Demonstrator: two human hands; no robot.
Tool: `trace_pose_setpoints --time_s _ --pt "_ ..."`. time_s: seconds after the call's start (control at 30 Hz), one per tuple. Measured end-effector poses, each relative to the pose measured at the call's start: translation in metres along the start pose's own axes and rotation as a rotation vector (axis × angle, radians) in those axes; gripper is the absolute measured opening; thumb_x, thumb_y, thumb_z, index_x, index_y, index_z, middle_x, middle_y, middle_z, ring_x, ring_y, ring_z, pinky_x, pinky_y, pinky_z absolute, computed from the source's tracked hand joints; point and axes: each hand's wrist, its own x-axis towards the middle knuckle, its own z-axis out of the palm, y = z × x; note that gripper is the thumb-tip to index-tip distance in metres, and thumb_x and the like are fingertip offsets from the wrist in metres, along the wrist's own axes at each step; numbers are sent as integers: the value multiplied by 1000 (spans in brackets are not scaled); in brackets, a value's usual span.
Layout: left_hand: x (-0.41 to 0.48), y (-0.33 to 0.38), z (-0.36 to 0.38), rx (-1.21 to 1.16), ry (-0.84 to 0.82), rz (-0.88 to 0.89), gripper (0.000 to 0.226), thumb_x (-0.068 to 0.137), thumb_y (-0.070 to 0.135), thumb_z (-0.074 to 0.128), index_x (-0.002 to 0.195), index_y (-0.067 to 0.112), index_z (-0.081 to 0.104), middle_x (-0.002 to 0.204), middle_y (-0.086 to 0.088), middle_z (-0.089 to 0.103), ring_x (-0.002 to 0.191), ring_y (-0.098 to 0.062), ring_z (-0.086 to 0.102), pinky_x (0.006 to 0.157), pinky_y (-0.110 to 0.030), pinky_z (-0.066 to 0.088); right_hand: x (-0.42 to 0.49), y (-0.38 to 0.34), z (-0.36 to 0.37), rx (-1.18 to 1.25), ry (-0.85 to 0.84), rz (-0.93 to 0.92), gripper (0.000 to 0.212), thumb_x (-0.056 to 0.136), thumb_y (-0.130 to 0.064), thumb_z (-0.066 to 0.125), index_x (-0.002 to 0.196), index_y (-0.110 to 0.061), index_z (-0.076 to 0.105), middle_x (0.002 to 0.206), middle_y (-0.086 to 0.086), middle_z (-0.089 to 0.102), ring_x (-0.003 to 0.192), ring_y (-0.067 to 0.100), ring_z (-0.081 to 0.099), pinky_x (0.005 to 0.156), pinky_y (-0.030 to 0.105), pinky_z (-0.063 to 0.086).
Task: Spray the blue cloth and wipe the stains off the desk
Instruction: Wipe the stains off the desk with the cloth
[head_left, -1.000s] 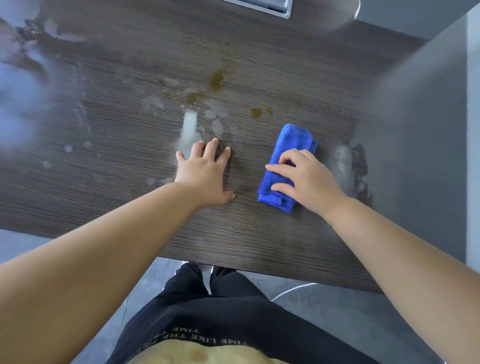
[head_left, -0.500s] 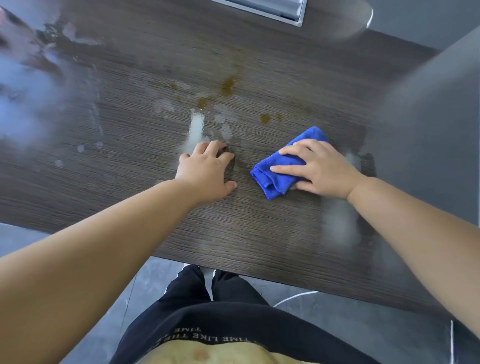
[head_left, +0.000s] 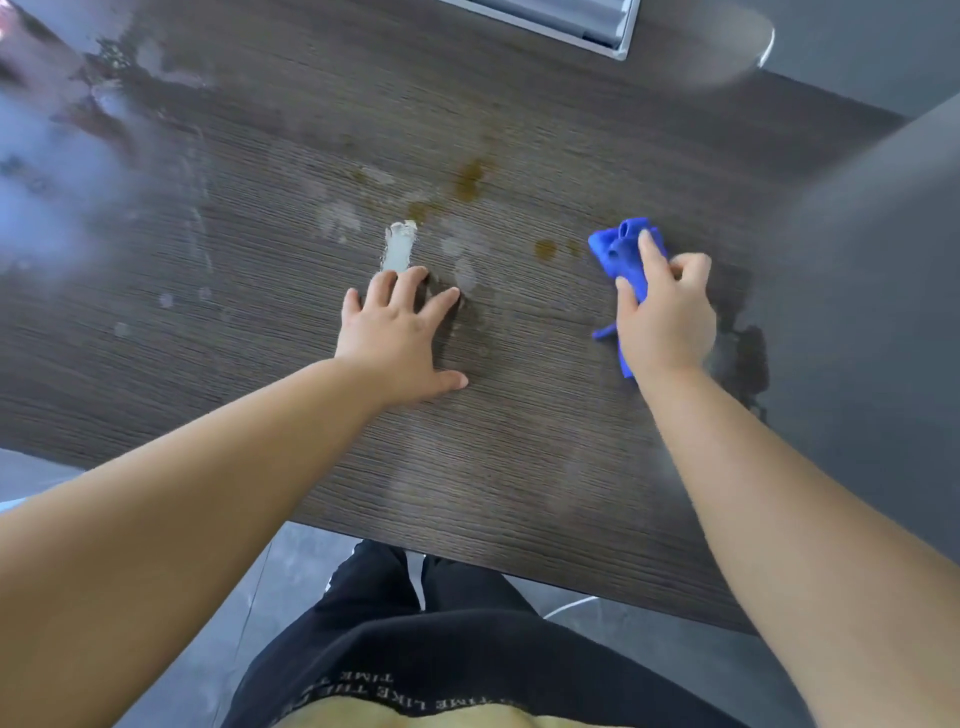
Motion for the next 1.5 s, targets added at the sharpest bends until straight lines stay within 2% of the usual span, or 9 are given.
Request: trace_pose_setpoints --time_s 0.07,0.27,0.5,0.7,0.9,1.03,1.1,1.3,1.5 --pt "1 0 0 30 -17 9 93 70 74 52 145 36 11 154 -3 7 139 -31 7 112 -53 17 8 -20 5 -18 -29 29 51 91 -28 56 140 -31 42 123 9 44 87 29 58 70 35 43" --pt "1 1 0 68 -41 14 94 72 75 48 146 36 5 156 -4 1 141 -32 4 112 -55 16 -16 -28 6 -155 -235 -326 48 95 -28 49 141 -29 39 115 10 47 76 34 58 67 39 45" --pt "2 1 2 96 -61 17 94 73 77 44 146 36 0 156 -4 -2 142 -32 2 111 -55 16 31 -45 8 -120 -214 -10 48 99 -28 41 146 -22 31 135 13 40 102 41 55 83 41 43" --pt "2 1 3 87 -66 16 94 74 75 44 146 36 -1 156 -4 -4 142 -31 -1 111 -56 14 -15 -35 6 -133 -234 -454 46 88 -18 57 133 -17 52 102 16 56 61 36 61 52 36 43" --pt "2 1 2 86 -77 16 94 75 76 43 146 35 -2 156 -4 -5 142 -32 -1 111 -56 15 22 -49 8 -166 -252 -86 50 97 -28 43 145 -25 30 130 14 41 95 41 57 78 42 43" --pt "3 1 1 77 -82 3 96 74 75 46 147 35 -1 157 -4 -4 142 -31 0 111 -56 15 -23 -56 5 -176 -396 -508 53 90 -21 55 141 -24 41 113 13 50 75 37 61 63 40 46" --pt "3 2 1 81 -84 6 96 74 75 46 147 35 -1 157 -4 -5 142 -31 0 111 -56 15 -20 -29 -1 -90 -325 -581 53 80 -13 67 131 -20 55 99 14 57 58 37 60 52 39 47" --pt "2 0 2 70 -67 6 94 73 76 45 146 36 1 156 -4 -2 142 -31 0 111 -55 15 21 -33 6 -140 -221 -12 49 96 -25 45 144 -27 33 131 13 41 94 40 58 78 41 43" --pt "4 -7 -15 -155 -19 -26 77 74 66 57 139 36 31 148 0 21 135 -29 18 107 -48 24 -32 -30 2 -92 -382 -574 54 84 -14 62 136 -21 49 103 13 53 66 35 61 55 40 48"
